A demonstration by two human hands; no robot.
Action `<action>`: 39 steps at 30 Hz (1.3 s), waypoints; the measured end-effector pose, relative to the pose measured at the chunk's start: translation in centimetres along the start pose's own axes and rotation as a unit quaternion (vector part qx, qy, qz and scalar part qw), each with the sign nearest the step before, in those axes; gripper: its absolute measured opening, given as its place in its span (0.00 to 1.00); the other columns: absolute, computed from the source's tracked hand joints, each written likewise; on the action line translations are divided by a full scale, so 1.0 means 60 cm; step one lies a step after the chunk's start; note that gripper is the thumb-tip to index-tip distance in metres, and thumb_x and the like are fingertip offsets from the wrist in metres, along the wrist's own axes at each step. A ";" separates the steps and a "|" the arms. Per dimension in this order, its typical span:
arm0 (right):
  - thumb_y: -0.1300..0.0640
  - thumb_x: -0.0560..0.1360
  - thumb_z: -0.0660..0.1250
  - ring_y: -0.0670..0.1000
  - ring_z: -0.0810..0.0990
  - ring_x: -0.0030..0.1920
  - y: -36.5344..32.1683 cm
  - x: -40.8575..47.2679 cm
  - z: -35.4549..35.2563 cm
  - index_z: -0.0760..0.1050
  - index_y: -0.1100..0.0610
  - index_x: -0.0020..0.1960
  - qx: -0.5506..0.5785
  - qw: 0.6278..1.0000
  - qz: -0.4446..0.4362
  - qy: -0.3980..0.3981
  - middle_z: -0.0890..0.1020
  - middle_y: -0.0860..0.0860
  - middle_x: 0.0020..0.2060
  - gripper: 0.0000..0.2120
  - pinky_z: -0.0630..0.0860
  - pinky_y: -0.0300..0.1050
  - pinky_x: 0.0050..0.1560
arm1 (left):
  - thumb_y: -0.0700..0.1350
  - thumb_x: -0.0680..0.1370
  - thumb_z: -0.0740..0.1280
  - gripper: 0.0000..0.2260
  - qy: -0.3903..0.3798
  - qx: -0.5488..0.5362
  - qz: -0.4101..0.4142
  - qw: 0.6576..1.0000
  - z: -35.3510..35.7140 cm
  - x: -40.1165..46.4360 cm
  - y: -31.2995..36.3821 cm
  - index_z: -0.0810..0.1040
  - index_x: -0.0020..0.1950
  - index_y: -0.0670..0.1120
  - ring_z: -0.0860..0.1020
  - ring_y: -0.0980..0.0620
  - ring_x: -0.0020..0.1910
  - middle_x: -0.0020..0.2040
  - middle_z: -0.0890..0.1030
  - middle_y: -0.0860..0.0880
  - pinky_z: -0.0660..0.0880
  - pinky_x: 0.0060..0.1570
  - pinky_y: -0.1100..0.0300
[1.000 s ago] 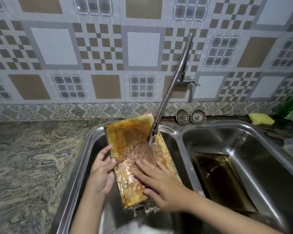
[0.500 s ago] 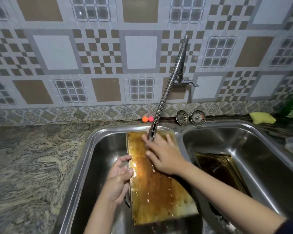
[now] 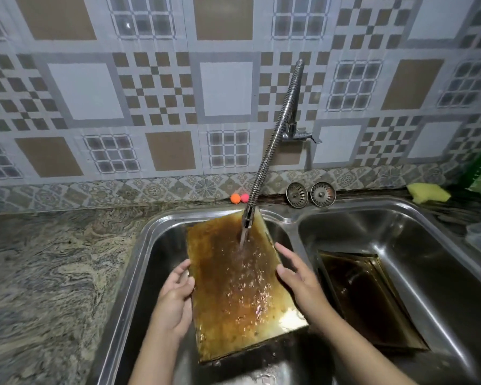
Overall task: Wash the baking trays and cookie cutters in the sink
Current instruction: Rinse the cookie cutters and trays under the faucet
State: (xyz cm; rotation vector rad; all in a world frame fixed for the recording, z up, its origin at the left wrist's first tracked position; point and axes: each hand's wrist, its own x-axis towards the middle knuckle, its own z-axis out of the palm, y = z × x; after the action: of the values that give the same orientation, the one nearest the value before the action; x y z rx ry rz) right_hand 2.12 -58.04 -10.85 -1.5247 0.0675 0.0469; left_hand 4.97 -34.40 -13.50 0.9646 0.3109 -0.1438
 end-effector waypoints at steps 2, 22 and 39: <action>0.59 0.79 0.60 0.48 0.83 0.53 -0.004 -0.006 -0.001 0.72 0.47 0.66 0.110 0.992 0.053 -0.002 0.81 0.48 0.58 0.17 0.79 0.39 0.43 | 0.31 0.80 0.53 0.16 0.010 -0.009 -0.019 1.000 0.003 0.002 -0.014 0.74 0.56 0.48 0.78 0.45 0.53 0.62 0.75 0.39 0.78 0.52 0.50; 0.58 0.78 0.62 0.51 0.73 0.67 -0.159 -0.057 -0.276 0.71 0.45 0.68 -0.375 0.898 -0.054 0.221 0.75 0.48 0.66 0.20 0.67 0.45 0.68 | 0.45 0.77 0.67 0.10 -0.208 0.432 0.029 0.877 0.207 -0.066 -0.144 0.75 0.57 0.54 0.73 0.58 0.58 0.58 0.76 0.55 0.69 0.61 0.63; 0.50 0.78 0.61 0.50 0.62 0.74 0.123 0.015 -0.318 0.62 0.51 0.75 -0.421 0.896 0.110 -0.086 0.63 0.52 0.74 0.26 0.61 0.40 0.70 | 0.35 0.77 0.64 0.23 -0.040 0.486 0.027 0.873 0.279 -0.091 -0.296 0.66 0.71 0.38 0.61 0.55 0.72 0.74 0.59 0.51 0.58 0.69 0.65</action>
State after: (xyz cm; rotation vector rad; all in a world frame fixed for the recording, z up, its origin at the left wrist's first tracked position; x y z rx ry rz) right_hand 2.23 -76.79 -19.11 -2.3687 0.0843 0.4410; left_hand -1.48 -58.35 -16.78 1.9635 0.1165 -0.3013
